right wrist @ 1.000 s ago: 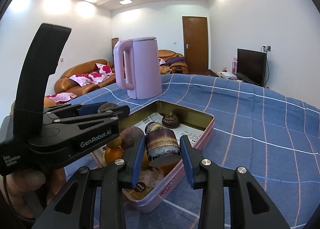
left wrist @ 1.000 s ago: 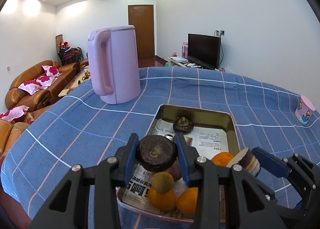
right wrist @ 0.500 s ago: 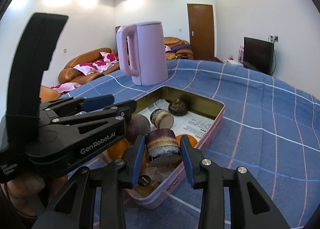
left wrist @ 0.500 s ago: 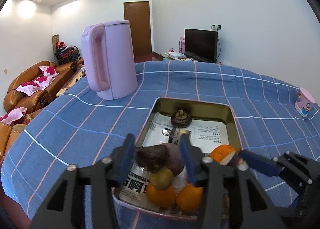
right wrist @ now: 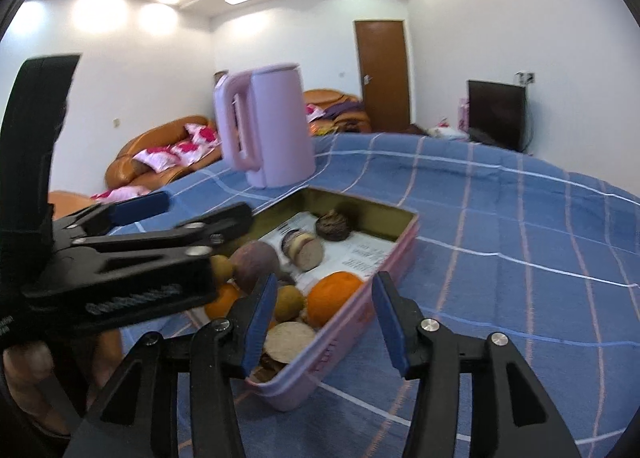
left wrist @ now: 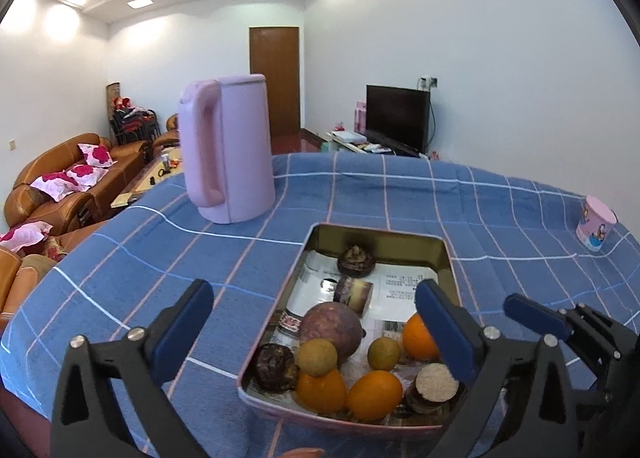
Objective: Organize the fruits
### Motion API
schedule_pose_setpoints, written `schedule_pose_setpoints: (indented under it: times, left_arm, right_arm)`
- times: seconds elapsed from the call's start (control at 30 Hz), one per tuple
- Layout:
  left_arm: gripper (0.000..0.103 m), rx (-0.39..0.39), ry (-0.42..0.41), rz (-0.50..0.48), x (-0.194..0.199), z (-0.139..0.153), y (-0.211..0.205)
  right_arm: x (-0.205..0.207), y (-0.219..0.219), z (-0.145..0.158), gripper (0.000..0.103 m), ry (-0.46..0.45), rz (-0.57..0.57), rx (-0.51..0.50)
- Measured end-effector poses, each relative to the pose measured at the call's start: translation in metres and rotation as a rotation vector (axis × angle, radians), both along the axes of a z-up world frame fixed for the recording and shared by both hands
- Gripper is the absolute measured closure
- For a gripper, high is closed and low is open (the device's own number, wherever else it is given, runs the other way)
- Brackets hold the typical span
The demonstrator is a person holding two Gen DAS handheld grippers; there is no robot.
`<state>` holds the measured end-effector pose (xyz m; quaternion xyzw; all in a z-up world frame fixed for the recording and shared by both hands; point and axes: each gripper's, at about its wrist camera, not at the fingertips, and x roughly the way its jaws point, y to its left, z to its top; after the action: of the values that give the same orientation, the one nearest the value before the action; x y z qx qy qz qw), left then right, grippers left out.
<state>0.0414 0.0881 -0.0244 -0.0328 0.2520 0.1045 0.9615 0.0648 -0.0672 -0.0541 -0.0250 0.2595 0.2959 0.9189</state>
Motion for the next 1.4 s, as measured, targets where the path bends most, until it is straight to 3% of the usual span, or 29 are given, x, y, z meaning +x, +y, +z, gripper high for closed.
schedule_pose_setpoints:
  times: [0.43,1.4]
  left_arm:
    - [0.000,-0.007,-0.010,0.009,-0.004,0.003,0.003]
    - [0.000,0.004,-0.016,0.021,-0.006,0.004,0.004]
  right_arm:
    - [-0.013,-0.010,0.014,0.051,-0.093,-0.057,0.016]
    - [-0.012,-0.016,0.019,0.051,-0.098,-0.065,0.034]
